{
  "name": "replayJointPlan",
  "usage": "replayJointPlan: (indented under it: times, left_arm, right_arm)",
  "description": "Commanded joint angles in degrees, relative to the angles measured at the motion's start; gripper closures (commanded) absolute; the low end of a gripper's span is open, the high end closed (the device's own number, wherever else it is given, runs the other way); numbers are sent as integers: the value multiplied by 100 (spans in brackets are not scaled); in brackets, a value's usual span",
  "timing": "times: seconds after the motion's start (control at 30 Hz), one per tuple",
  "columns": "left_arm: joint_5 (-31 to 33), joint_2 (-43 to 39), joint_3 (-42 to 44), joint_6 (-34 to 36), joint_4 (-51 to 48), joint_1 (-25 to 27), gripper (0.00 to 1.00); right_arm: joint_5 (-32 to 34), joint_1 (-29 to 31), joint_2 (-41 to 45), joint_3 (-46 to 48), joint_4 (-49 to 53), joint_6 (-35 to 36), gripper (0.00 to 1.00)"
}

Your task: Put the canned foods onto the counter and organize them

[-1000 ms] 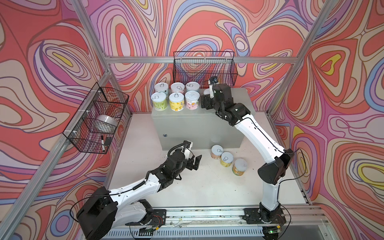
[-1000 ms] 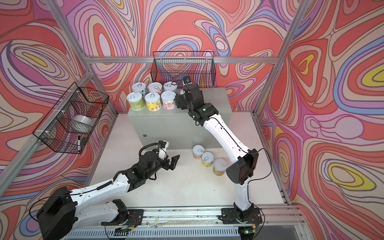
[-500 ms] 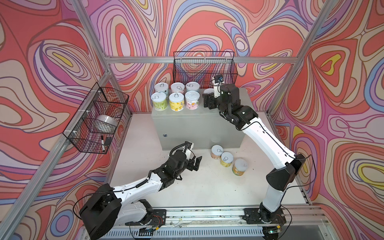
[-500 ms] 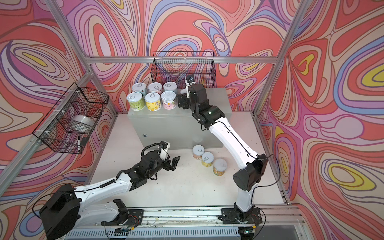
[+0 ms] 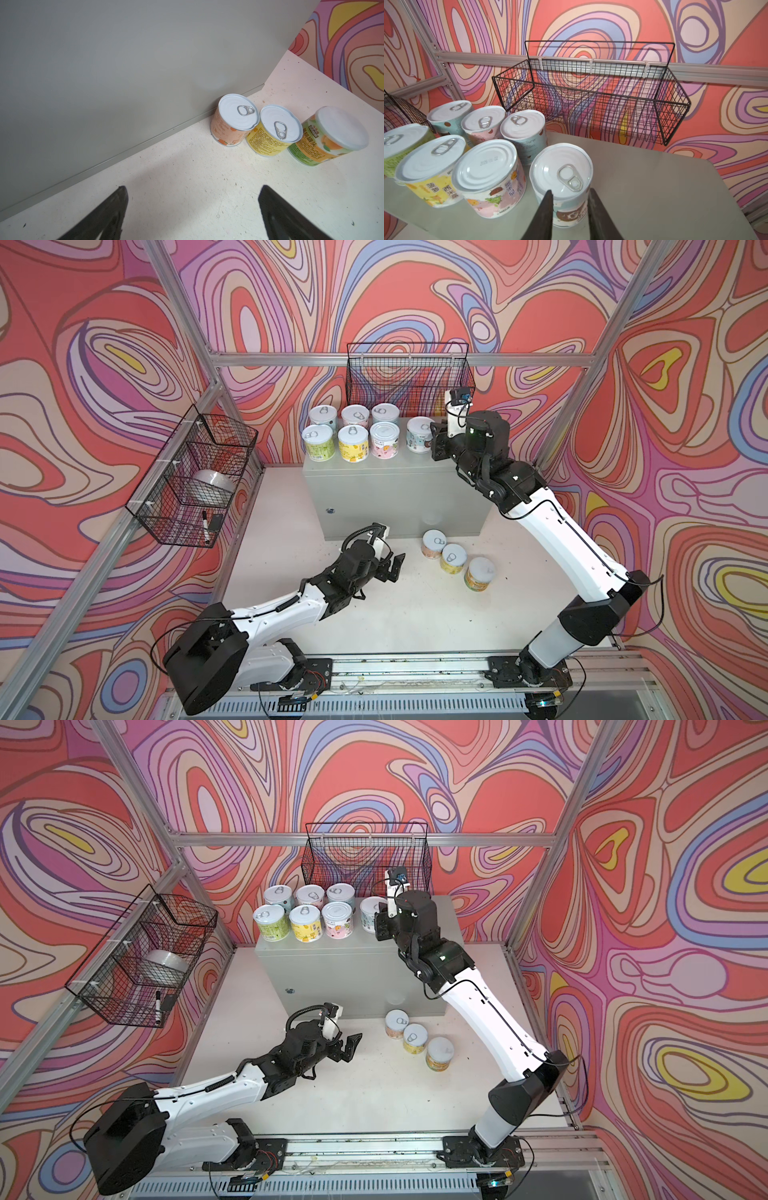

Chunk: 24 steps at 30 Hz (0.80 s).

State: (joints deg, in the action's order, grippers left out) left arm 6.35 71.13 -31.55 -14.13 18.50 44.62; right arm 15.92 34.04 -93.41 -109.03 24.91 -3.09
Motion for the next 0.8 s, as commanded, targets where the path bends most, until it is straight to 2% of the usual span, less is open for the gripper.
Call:
replayJointPlan:
  times: [0.0,0.23,0.77]
  left_arm:
    - [-64,75,-191,49,74,-35,0]
    - [-65,102,-209,42,66,-33,0]
    - [-51,88,-123,51,55,-153,0]
  right_arm:
    - [-98,-27,76,179,93,-53,73]
    - [-231,-97,-54,331,117,-129,69]
    - [-939,-503,-679,241,-256,-486,69]
